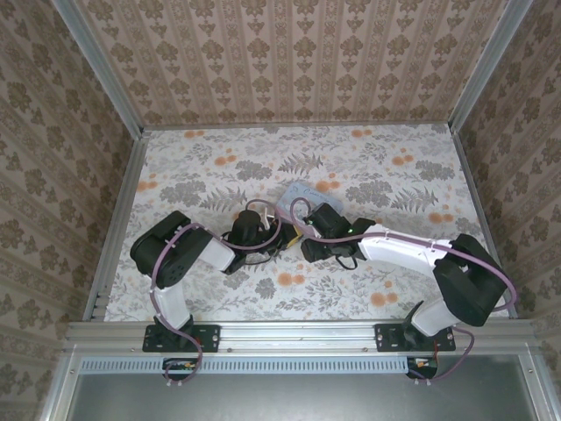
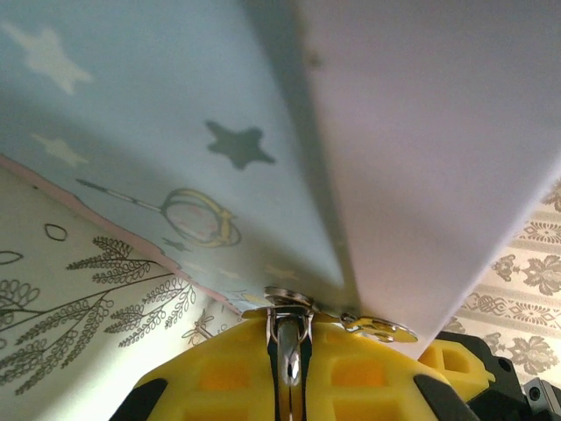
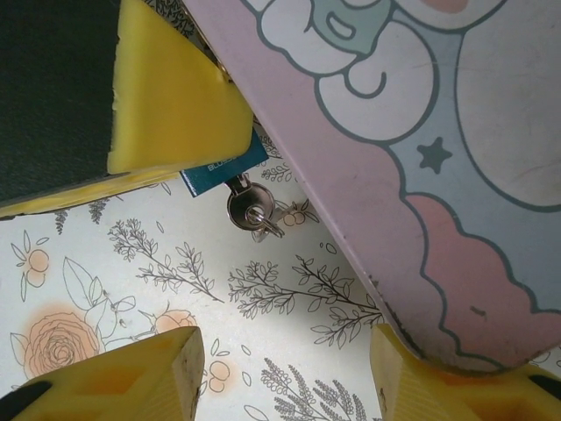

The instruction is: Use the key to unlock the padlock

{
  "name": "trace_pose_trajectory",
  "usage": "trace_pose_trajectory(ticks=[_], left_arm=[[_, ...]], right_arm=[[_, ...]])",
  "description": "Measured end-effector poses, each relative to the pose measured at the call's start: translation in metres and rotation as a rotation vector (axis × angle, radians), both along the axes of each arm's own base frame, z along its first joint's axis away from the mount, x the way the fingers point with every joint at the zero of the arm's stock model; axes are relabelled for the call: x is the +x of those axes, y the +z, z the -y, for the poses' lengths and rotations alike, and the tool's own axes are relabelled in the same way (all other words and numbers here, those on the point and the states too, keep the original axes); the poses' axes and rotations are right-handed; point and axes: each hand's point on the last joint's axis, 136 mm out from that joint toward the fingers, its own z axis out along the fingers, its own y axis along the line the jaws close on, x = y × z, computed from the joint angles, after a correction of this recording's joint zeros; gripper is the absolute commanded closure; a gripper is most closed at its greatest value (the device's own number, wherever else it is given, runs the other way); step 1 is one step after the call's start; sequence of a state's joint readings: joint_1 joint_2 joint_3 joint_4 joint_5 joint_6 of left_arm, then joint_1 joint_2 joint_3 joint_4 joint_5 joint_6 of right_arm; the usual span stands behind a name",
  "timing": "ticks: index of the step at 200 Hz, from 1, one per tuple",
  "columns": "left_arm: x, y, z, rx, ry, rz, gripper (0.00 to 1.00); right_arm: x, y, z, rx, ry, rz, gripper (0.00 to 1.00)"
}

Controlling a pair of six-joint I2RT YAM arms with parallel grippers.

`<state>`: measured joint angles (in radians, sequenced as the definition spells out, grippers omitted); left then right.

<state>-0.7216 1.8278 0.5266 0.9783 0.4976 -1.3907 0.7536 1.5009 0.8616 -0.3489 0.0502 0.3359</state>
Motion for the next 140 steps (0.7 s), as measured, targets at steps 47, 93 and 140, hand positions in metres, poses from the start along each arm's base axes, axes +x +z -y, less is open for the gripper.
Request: trace_pose_trajectory(ticks=[47, 93, 140], left_arm=[[0.0040, 0.0015, -0.0007, -0.002, 0.010, 0.004, 1.00], [0.0082, -0.0002, -0.0037, 0.007, 0.032, 0.004, 1.00], [0.0071, 0.0011, -0.0026, 0.000, 0.025, 0.002, 1.00]], right_arm=[[0.0047, 0.0034, -0.0028, -0.016, 0.002, -0.007, 0.44], [0.0089, -0.0028, -0.0041, -0.053, 0.018, -0.015, 0.52], [0.0058, 0.0012, -0.0048, -0.021, 0.012, 0.011, 0.50]])
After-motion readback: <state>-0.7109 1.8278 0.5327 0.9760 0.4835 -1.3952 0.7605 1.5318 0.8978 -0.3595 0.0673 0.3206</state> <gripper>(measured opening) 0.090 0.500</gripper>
